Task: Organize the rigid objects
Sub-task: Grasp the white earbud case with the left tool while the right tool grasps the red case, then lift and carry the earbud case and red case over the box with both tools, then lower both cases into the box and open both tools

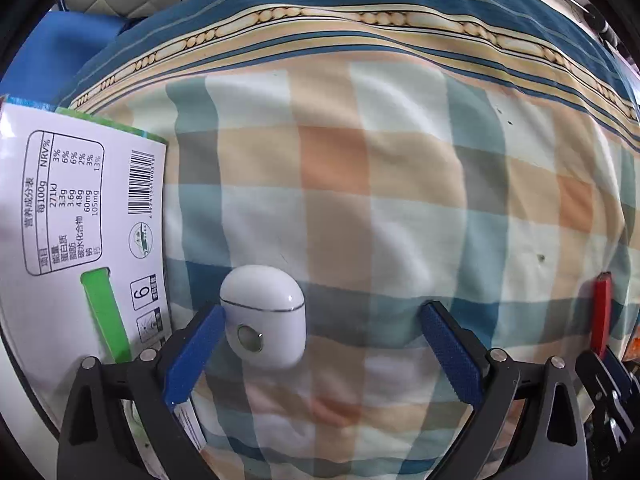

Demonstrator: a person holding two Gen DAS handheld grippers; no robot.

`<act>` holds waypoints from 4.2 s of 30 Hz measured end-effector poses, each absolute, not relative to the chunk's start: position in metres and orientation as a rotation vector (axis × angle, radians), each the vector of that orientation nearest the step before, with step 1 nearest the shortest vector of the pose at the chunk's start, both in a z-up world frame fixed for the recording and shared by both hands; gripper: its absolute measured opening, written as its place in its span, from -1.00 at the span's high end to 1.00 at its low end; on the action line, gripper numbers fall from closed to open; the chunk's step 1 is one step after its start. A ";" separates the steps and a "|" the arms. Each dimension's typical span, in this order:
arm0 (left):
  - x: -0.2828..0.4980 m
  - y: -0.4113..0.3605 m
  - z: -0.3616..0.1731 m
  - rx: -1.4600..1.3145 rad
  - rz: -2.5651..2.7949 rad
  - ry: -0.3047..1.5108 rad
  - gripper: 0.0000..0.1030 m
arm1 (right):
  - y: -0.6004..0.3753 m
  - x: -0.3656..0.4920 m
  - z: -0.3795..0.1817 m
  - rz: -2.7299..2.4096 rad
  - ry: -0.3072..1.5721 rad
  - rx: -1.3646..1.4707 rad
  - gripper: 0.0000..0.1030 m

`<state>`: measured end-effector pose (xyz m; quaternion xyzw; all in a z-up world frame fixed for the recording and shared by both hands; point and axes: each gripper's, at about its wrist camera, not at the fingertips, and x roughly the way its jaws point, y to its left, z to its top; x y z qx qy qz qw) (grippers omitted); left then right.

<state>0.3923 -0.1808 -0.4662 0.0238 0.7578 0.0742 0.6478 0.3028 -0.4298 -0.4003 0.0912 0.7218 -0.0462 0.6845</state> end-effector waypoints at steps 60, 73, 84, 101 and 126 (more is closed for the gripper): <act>0.265 -0.182 -0.298 -0.059 -0.223 1.431 0.17 | -0.329 0.258 -0.314 -0.009 1.461 0.291 0.29; 0.261 0.015 -0.233 -0.097 -0.080 1.351 0.16 | -0.158 0.227 -0.248 0.252 1.443 0.367 0.29; 0.283 0.108 -0.331 -0.152 -0.085 1.551 0.17 | -0.036 0.238 -0.336 0.120 1.620 0.210 0.29; 0.302 0.109 -0.426 -0.103 -0.148 1.715 0.16 | -0.004 0.248 -0.417 -0.142 1.791 0.154 0.29; 0.316 0.124 -0.345 -0.080 -0.109 1.645 -0.22 | -0.014 0.265 -0.374 -0.046 1.738 0.116 -0.28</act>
